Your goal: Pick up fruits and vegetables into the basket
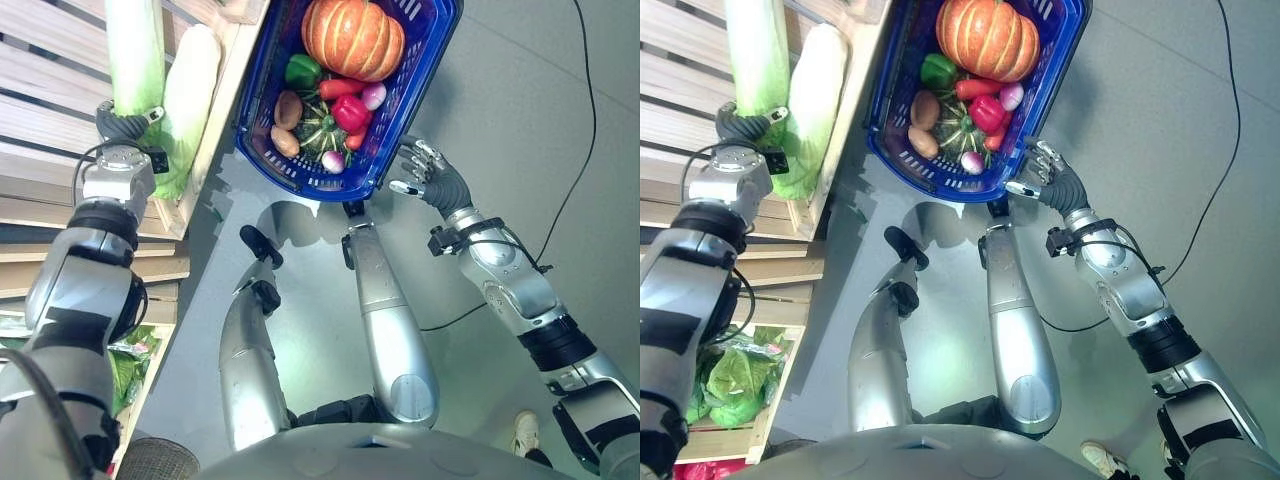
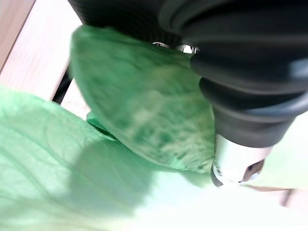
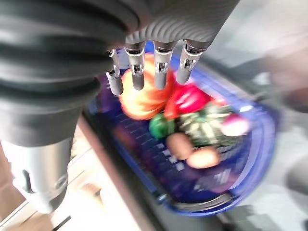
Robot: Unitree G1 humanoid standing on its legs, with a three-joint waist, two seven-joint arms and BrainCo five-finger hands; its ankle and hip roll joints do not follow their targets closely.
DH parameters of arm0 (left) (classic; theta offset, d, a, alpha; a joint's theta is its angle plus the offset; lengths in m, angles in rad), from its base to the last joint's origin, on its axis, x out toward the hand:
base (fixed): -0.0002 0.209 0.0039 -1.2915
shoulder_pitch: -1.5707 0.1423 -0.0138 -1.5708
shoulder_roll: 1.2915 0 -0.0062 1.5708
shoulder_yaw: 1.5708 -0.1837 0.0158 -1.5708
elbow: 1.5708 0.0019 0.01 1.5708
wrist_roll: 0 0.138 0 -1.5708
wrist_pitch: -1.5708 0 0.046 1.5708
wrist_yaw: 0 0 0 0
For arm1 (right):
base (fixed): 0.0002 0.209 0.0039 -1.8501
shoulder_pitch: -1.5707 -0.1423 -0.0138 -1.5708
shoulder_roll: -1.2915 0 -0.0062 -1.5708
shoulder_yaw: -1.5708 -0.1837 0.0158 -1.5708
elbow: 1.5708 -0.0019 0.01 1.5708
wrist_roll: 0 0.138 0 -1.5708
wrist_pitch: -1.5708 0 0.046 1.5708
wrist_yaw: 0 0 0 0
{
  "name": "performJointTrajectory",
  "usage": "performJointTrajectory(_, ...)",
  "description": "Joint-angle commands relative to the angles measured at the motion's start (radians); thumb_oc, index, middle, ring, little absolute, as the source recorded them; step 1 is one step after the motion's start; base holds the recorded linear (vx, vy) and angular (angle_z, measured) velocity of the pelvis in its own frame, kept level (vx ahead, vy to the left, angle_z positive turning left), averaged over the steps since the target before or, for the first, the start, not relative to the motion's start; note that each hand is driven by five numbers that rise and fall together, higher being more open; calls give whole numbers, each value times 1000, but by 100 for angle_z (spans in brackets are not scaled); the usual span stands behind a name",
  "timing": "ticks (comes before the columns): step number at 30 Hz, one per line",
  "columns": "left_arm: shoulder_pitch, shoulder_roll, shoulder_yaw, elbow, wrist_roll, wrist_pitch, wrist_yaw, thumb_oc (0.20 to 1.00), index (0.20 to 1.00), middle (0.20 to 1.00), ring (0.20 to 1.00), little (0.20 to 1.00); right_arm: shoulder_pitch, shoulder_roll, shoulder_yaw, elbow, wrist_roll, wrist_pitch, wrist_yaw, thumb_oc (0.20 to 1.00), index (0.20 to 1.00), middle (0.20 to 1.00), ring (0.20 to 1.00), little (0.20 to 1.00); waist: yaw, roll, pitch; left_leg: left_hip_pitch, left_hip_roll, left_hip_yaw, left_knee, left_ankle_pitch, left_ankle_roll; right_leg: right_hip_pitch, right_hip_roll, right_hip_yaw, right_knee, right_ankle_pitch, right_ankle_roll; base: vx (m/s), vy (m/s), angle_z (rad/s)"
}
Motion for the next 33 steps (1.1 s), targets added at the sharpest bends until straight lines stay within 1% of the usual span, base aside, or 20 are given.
performJointTrajectory(1,71,-94,28,-140,-5,-125,-49,200,200,200,200,200,8,15,-67,-92,-42,-96,16,1000,1000,1000,1000,1000,11,-8,19,4,-9,2,94,-94,-23,64,20,-23,-82,-5,23,-18,-50,13)
performJointTrajectory(3,116,-102,45,-207,20,-173,-50,200,200,200,200,200,-8,17,-82,-108,-60,-107,27,1000,1000,1000,1000,1000,31,-7,19,26,-13,-5,89,-97,-19,93,11,-39,-92,-5,24,-29,-65,14)
performJointTrajectory(4,133,-104,49,-232,25,-186,-52,200,200,200,200,200,-14,18,-86,-114,-78,-111,28,1000,1000,1000,1000,1000,40,-7,19,36,-15,-10,86,-98,-18,106,7,-47,-96,-5,25,-39,-82,16)
performJointTrajectory(5,162,-113,57,-274,45,-214,-53,200,200,200,200,200,-34,18,-91,-126,-98,-108,34,1000,1000,1000,1000,1000,58,-8,19,52,-18,-19,82,-100,-14,128,1,-59,-103,-4,26,-40,-91,14)
performJointTrajectory(7,188,-123,68,-317,76,-228,-48,200,200,200,200,200,-60,20,-90,-133,-101,-106,34,1000,1000,1000,1000,1000,78,-11,19,65,-21,-29,81,-103,-9,152,-5,-75,-109,-4,27,-46,-109,15)
performJointTrajectory(9,199,-124,75,-353,111,-233,-47,200,200,200,200,200,-95,28,-88,-138,-64,-89,37,1000,1000,1000,1000,1000,99,-15,19,79,-22,-39,81,-106,-5,176,-10,-90,-110,-5,28,-42,-113,19)
performJointTrajectory(12,211,-113,77,-392,148,-217,-51,200,200,200,200,200,-143,48,-83,-124,-41,-47,18,1000,1000,1000,1000,1000,127,-21,19,101,-26,-54,83,-109,-1,211,-16,-109,-114,-4,31,-30,-110,15)
performJointTrajectory(14,214,-104,77,-415,166,-197,-56,200,200,200,200,200,-181,58,-78,-112,-21,-37,8,1000,1000,1000,1000,1000,146,-24,19,118,-28,-61,75,-107,3,235,-19,-122,-122,-1,33,-27,-93,11)
performJointTrajectory(16,215,-103,77,-417,168,-195,-56,200,200,200,200,200,-184,59,-77,-111,-20,-36,8,1000,1000,1000,1000,1000,147,-24,19,119,-28,-62,74,-107,3,237,-19,-123,-123,-1,33,-20,-62,14)
performJointTrajectory(17,216,-89,74,-431,195,-175,-69,200,200,200,200,200,-216,75,-71,-110,-19,-24,-15,1000,1000,1000,1000,1000,165,-27,19,137,-32,-72,65,-104,7,261,-20,-134,-130,3,35,-35,-105,17)
performJointTrajectory(18,214,-81,72,-433,214,-166,-69,200,200,200,200,200,-227,80,-70,-108,-16,-24,-20,1000,1000,1000,1000,1000,170,-28,19,143,-32,-75,63,-104,9,268,-21,-137,-130,5,36,-45,-115,15)
performJointTrajectory(19,212,-73,71,-435,216,-160,-71,200,200,200,200,200,-237,86,-69,-107,-13,-19,-25,1000,1000,1000,1000,1000,174,-28,19,146,-33,-77,60,-101,10,272,-20,-139,-132,8,36,-97,-53,19)
performJointTrajectory(20,209,-70,72,-437,214,-160,-71,200,200,200,200,200,-243,87,-70,-108,-12,-18,-26,1000,1000,1000,1000,1000,175,-29,19,132,-32,-67,52,-74,20,258,-21,-145,-143,36,28,-21,-45,24)
performJointTrajectory(21,212,-68,68,-436,231,-158,-63,200,200,200,200,200,-251,95,-64,-107,-7,-13,-36,1000,1000,1000,1000,1000,180,-30,19,156,-33,-80,61,-103,13,283,-22,-142,-131,7,36,-89,-42,20)
performJointTrajectory(22,208,-63,68,-437,228,-155,-64,200,200,200,200,200,-259,100,-64,-107,-2,-12,-33,1000,1000,1000,1000,1000,182,-31,19,145,-31,-71,52,-75,22,274,-24,-149,-143,36,29,-16,-31,15)
performJointTrajectory(27,215,-67,67,-443,215,-134,-75,200,200,200,200,200,-268,123,-55,-100,20,6,-33,1000,1000,1000,1000,1000,189,-30,19,172,-36,-76,48,-76,24,304,-31,-153,-153,40,32,-20,-6,2)
performJointTrajectory(31,220,-73,74,-435,205,-114,-61,200,200,200,200,200,-280,130,-39,-82,18,-1,-32,1000,1000,1000,1000,1000,193,-31,19,190,-36,-73,47,-77,26,323,-38,-159,-159,43,34,0,0,0)
performJointTrajectory(32,219,-74,76,-432,204,-118,-51,310,310,310,310,310,-284,129,-35,-79,22,0,-35,1000,1000,1000,1000,1000,193,-31,19,190,-35,-73,48,-78,26,324,-39,-158,-158,42,34,0,0,0)
performJointTrajectory(33,217,-71,80,-427,204,-127,-52,542,542,542,542,542,-286,126,-31,-76,29,0,-38,1000,1000,1000,1000,1000,193,-32,19,193,-34,-72,50,-79,26,328,-39,-156,-158,42,34,0,0,0)
